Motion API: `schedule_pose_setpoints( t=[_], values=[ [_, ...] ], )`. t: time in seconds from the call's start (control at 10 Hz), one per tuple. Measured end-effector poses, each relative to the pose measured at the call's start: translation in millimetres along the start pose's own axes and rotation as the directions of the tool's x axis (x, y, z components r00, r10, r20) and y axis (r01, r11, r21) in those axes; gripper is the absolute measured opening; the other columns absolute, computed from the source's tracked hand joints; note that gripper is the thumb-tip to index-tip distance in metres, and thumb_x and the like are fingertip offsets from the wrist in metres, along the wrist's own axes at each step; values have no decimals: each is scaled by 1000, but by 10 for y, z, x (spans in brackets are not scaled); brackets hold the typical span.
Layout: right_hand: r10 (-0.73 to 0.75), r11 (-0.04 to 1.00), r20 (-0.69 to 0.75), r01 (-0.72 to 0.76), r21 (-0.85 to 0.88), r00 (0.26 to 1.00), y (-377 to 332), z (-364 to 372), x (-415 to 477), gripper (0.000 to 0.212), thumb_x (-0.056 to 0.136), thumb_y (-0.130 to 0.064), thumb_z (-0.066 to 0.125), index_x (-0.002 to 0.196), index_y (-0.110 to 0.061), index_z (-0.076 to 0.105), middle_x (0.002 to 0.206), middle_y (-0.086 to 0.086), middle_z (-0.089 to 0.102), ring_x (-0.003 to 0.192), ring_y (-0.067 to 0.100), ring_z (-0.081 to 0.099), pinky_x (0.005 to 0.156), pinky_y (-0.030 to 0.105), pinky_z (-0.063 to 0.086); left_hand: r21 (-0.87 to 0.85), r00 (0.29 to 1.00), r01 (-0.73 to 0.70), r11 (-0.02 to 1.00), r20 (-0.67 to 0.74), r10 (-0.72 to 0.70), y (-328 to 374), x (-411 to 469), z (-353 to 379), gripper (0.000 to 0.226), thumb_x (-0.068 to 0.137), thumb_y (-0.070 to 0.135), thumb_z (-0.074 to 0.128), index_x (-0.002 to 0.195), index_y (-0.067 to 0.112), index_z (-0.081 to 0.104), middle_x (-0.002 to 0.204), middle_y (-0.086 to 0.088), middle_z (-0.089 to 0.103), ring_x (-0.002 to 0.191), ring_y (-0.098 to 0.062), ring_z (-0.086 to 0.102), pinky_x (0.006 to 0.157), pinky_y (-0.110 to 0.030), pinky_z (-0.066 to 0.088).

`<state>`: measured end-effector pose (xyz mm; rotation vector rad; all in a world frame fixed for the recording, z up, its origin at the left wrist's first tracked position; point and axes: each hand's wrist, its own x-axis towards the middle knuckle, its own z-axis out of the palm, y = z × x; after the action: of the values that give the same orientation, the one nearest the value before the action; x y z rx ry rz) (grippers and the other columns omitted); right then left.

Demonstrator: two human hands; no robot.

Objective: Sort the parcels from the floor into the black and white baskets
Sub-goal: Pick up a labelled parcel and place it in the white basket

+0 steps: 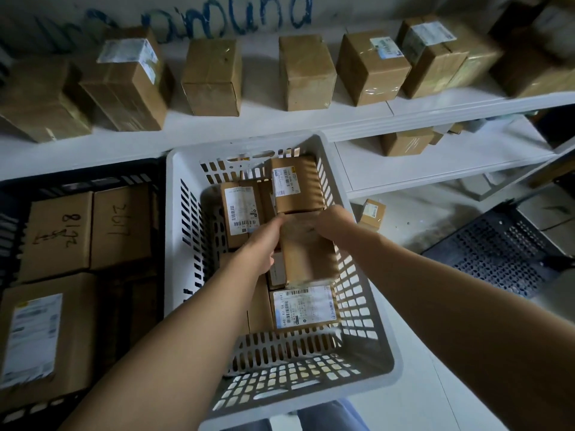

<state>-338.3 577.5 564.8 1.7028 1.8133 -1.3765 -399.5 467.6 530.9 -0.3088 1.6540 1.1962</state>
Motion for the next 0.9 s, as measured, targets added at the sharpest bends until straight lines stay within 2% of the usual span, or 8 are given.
schedule_pose_setpoints(
  t=[0.1,0.2,0.3,0.4,0.5,0.6,0.8,0.9],
  values=[
    [-325,902,-106,274,-333,940,23,-93,-247,30,95,-4,44,124,-3,55,128,12,57,118,28,54,84,23,46,24,984,-150,988,-91,152,91,-122,-10,61,90,50,52,140,16,42,145,-8,43,132,-30,40,105,-43,32],
    [-316,941,-118,327,83,941,-40,-194,-395,15,94,-12,47,88,-16,60,94,12,60,85,22,58,68,21,46,70,932,-350,934,-78,354,263,-346,14,31,92,46,49,108,23,61,125,-6,59,110,-23,54,85,-31,37],
    [-382,858,-285,452,244,879,8,-229,-692,31,88,-21,53,57,-17,50,48,-5,49,43,9,44,39,14,31,70,841,-538,840,-22,541,409,-685,33,25,93,43,49,85,23,62,98,0,65,93,-15,59,72,-25,39],
    [-436,731,-375,565,383,818,107,-189,-1152,30,91,-27,55,62,-19,55,41,-14,50,31,-4,42,35,10,31,32,720,-694,719,35,693,436,-1079,-65,22,94,37,52,81,22,61,90,2,64,88,-12,60,68,-23,43],
    [-445,618,-435,620,484,783,300,-62,-1631,25,96,-31,52,85,-13,65,62,-10,58,52,-1,52,53,13,41,19,644,-761,648,141,752,320,-1520,-258,24,93,39,53,89,17,62,95,2,65,98,-12,62,75,-24,45],
    [-409,533,-487,636,558,771,567,153,-2111,26,96,-31,51,78,-17,64,67,-5,59,63,10,52,60,22,42,20,582,-801,598,263,770,51,-1960,-455,26,86,46,53,86,22,63,97,3,67,102,-13,62,83,-28,47],
    [-195,472,-636,640,606,747,1475,434,-2898,28,95,-30,54,87,-8,69,79,1,63,76,13,56,73,30,45,4,510,-791,611,555,657,-744,-2624,-354,22,96,33,49,95,15,62,103,-3,65,105,-15,60,91,-27,45],
    [-33,497,-701,620,607,713,2145,431,-3208,26,93,-29,56,84,-8,68,81,4,63,77,15,54,72,32,44,18,488,-761,648,675,554,-1275,-2903,-95,22,96,31,49,90,14,61,96,-4,62,99,-19,59,91,-29,46]
  ],
)
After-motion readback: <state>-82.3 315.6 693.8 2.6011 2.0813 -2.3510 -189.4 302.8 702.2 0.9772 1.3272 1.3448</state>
